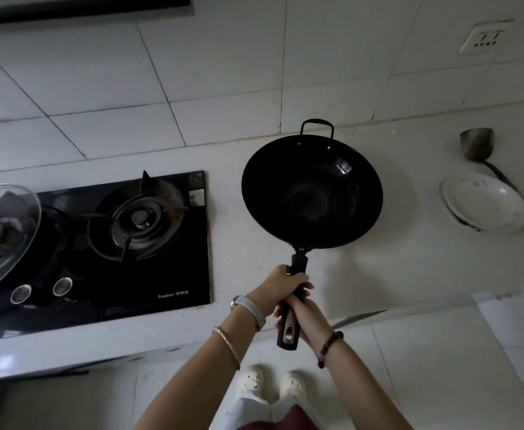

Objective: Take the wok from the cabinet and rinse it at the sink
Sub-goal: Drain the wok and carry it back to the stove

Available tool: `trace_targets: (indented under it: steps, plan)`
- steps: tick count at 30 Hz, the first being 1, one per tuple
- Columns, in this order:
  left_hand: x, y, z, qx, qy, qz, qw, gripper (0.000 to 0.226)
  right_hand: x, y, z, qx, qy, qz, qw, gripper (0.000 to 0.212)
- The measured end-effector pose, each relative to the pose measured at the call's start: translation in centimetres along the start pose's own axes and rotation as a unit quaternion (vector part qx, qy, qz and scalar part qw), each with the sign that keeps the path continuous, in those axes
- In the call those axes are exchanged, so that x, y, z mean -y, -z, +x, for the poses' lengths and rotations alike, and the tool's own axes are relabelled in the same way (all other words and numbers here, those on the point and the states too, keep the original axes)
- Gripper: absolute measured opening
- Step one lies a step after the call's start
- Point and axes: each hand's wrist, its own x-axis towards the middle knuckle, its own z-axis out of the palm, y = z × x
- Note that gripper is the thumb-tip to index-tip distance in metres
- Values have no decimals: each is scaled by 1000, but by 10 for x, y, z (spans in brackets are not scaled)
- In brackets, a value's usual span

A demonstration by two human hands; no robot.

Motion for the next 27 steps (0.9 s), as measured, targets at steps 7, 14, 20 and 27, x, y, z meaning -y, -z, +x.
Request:
trace_targets:
  steps: [7, 14, 20, 27]
  plan:
    - [19, 34, -5, -113, -45, 104, 987, 22, -10, -21, 11, 38, 26, -134, 990, 14]
    - [13, 87, -4, -266, -141, 318, 899, 28, -5, -41, 17, 45, 90, -131, 986, 16]
    - [-5, 122, 6, -337, -181, 396, 835, 24, 13, -51, 22, 12, 214, -173, 961, 14]
    - [-32, 157, 32, -335, -185, 463, 800, 26, 46, -59, 28, 16, 292, -208, 933, 21]
